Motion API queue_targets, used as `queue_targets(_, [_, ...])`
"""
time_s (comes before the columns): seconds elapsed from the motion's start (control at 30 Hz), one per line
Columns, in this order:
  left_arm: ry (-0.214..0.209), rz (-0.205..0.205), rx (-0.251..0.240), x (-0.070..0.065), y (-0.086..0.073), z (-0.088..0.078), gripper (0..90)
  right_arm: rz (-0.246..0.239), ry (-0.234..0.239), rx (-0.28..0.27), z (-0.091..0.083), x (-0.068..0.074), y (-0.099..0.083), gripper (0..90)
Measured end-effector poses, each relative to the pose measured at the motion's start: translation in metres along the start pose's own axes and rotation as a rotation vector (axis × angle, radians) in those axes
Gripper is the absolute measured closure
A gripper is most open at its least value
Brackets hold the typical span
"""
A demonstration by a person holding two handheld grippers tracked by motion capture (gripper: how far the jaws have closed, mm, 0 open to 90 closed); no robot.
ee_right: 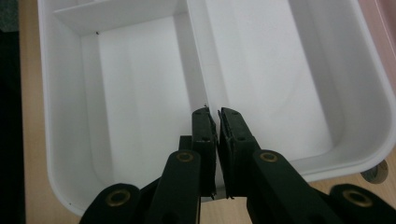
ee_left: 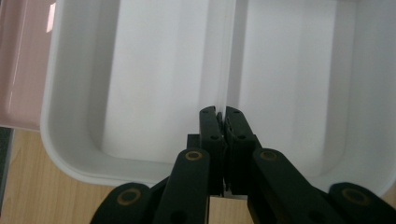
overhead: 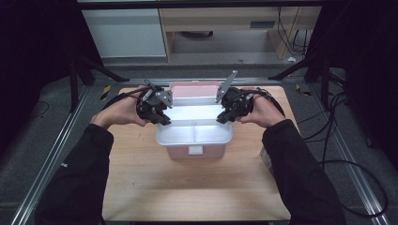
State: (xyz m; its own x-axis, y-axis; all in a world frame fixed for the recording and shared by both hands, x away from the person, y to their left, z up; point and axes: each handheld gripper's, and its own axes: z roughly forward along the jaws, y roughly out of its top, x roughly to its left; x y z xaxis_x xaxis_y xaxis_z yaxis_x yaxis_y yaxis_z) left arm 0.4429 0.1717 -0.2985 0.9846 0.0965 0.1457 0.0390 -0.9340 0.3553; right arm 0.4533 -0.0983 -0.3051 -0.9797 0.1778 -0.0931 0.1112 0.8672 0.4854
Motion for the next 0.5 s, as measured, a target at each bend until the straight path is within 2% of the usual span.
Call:
queue_targets(0.07, [0.000,0.008,-0.001,-0.007,0.001,-0.003,87.7,-0.010,0.009,-0.010,-0.006,0.010,-0.002,85.5])
queue_targets(0.2, [-0.016,0.020,0.001,-0.020,0.004,-0.006,87.7,-0.007,0.019,-0.013,-0.009,0.021,-0.005,85.8])
queue_targets(0.3, [-0.028,0.033,0.005,-0.029,0.005,-0.006,87.8,-0.010,0.025,0.004,-0.013,0.033,-0.005,86.2])
queue_targets(0.4, [-0.037,0.036,-0.007,-0.037,0.006,-0.007,87.5,-0.001,0.028,-0.004,-0.015,0.045,-0.010,86.7])
queue_targets(0.43, [-0.044,0.030,-0.015,-0.041,0.006,-0.007,87.5,-0.002,0.030,0.001,-0.015,0.048,-0.011,86.8])
queue_targets(0.5, [-0.043,0.044,-0.008,-0.048,0.007,-0.005,87.7,-0.002,0.027,0.018,-0.016,0.056,-0.012,86.9])
